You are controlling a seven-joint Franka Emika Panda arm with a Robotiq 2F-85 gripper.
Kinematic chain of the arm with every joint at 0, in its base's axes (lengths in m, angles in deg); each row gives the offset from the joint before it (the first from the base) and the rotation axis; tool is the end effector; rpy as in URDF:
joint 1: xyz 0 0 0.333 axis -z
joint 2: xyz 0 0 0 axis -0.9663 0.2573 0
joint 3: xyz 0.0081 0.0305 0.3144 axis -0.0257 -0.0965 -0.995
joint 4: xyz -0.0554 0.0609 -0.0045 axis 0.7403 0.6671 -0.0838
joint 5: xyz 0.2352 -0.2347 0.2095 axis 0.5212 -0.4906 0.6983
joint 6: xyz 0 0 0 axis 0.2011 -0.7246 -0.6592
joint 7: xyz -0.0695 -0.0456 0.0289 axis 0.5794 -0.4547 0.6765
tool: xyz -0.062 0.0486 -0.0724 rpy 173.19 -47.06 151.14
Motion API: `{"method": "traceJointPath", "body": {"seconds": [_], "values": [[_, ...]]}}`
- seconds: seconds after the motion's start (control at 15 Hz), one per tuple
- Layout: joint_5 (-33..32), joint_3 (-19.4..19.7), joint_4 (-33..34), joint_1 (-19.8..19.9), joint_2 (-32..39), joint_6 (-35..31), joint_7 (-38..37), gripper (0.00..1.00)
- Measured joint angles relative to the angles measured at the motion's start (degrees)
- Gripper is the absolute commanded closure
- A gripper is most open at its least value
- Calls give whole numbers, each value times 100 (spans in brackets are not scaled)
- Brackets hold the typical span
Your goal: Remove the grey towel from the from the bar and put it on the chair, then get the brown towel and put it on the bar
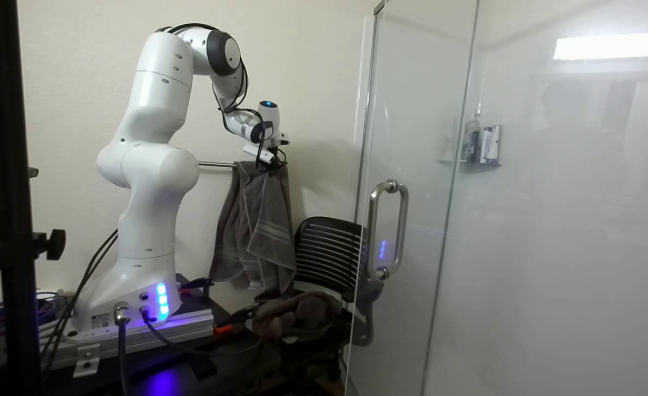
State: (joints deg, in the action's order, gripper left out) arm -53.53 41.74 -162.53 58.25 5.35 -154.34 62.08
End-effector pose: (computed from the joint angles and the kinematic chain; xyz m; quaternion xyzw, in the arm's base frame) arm 0.5487 0.3180 0.4352 -0.9365 -0.1583 -0.2441 0.1957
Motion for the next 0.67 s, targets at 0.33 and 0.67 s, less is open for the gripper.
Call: {"method": "traceJointPath", "body": {"seconds": [0.33,0.67], "values": [[389,-26,368,263,-740,1008,13,96],[836,141,608,291,-1619,1347,-27,96]]}}
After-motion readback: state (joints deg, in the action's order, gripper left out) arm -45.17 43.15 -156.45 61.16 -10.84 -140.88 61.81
